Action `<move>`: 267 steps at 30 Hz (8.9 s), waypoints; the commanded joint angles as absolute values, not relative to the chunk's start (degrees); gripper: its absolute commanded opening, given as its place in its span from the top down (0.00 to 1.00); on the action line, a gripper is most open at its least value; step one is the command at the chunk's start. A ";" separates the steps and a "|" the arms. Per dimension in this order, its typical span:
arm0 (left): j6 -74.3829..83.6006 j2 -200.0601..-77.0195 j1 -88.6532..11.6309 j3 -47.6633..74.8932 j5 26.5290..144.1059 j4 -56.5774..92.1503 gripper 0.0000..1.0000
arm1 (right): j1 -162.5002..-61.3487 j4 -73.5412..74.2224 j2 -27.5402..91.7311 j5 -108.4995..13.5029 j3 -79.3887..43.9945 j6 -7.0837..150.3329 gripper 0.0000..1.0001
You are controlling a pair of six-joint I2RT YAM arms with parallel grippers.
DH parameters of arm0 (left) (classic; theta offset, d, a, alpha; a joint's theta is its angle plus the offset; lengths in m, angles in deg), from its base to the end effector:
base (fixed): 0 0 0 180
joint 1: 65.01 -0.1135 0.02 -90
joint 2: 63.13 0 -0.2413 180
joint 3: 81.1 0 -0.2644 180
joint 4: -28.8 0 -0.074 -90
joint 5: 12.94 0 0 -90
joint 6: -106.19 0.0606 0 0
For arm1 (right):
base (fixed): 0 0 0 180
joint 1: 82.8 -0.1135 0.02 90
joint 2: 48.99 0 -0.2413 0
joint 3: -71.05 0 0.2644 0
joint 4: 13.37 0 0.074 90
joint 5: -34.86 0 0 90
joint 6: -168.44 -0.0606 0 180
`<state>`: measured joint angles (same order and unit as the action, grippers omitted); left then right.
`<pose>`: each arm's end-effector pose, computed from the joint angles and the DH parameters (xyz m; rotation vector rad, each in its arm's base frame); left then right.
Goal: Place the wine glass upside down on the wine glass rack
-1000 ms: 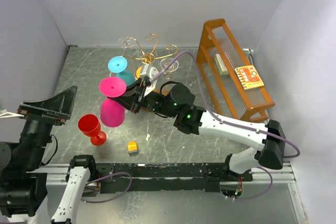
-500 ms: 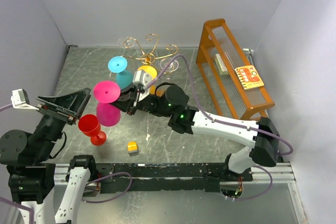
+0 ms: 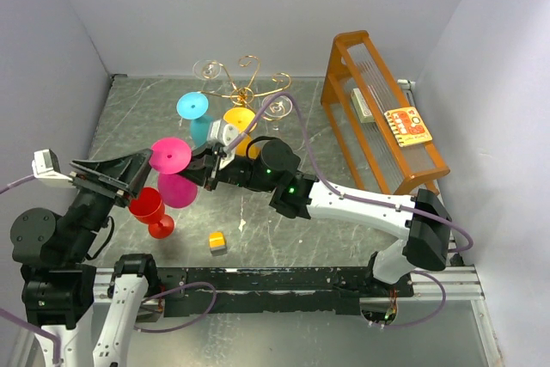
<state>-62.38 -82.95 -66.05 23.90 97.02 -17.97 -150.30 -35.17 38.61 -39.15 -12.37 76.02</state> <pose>0.0739 -0.0193 0.4315 -0.7491 1.3923 -1.3364 0.1375 0.3756 0.3754 -0.9454 0.9995 1.2137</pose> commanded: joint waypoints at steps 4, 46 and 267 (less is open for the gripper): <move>-62.68 -83.08 -66.56 23.05 99.16 -17.22 0.53 | -150.39 -35.36 38.79 -38.43 -14.30 78.44 1.00; -49.63 -85.98 -61.51 11.67 75.60 -21.77 0.93 | -150.32 -22.47 24.42 -46.22 -10.31 72.05 0.37; -45.62 -156.91 -42.77 -13.86 75.17 1.05 0.73 | -150.29 -14.20 -5.71 -65.12 4.42 63.60 0.37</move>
<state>-46.77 -158.79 -43.16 -14.59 75.69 1.49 -150.35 -12.81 -5.65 -64.68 4.07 63.98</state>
